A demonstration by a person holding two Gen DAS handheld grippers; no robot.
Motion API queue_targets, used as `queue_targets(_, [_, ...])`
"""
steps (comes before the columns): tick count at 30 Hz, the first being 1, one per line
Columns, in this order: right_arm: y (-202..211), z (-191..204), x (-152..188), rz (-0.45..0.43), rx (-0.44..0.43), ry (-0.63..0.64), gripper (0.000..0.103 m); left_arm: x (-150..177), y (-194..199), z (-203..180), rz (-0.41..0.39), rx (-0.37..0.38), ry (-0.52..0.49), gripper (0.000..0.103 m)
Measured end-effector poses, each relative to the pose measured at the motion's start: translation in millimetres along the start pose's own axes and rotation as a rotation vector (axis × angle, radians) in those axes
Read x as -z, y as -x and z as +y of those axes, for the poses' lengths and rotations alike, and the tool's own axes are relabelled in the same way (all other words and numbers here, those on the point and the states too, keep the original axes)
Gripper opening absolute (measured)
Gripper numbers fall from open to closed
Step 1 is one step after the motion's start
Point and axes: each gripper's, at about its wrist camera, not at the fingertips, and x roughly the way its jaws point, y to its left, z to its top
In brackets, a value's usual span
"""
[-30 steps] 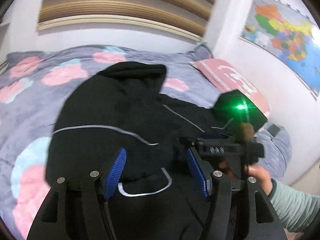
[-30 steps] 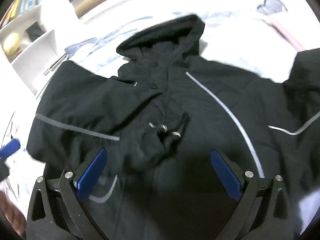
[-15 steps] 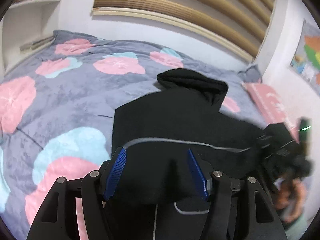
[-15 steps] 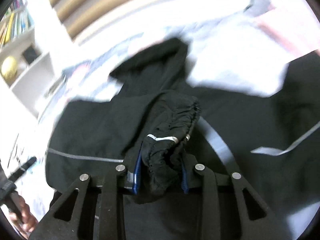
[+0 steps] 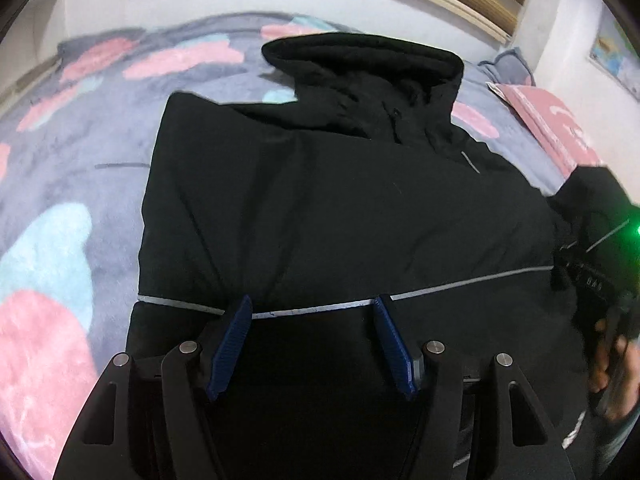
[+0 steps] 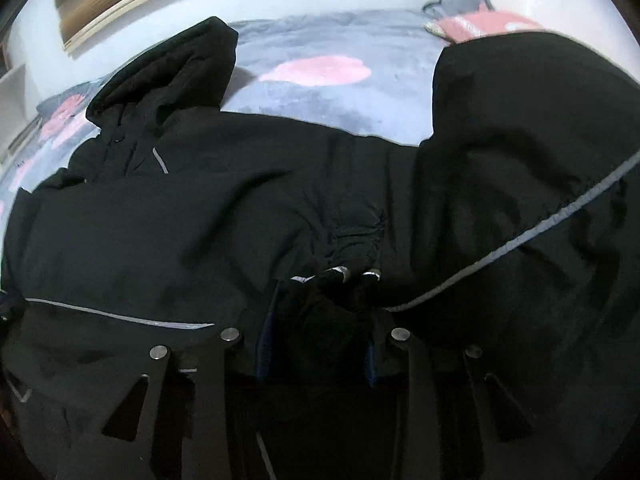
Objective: Fold large clothes
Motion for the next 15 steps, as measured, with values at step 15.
queue_targets(15, [75.1,51.5,7.3,-0.107,-0.014,0.153,0.069,17.4,3.4,-12.3,-0.098,-0.066,-0.065,0.073])
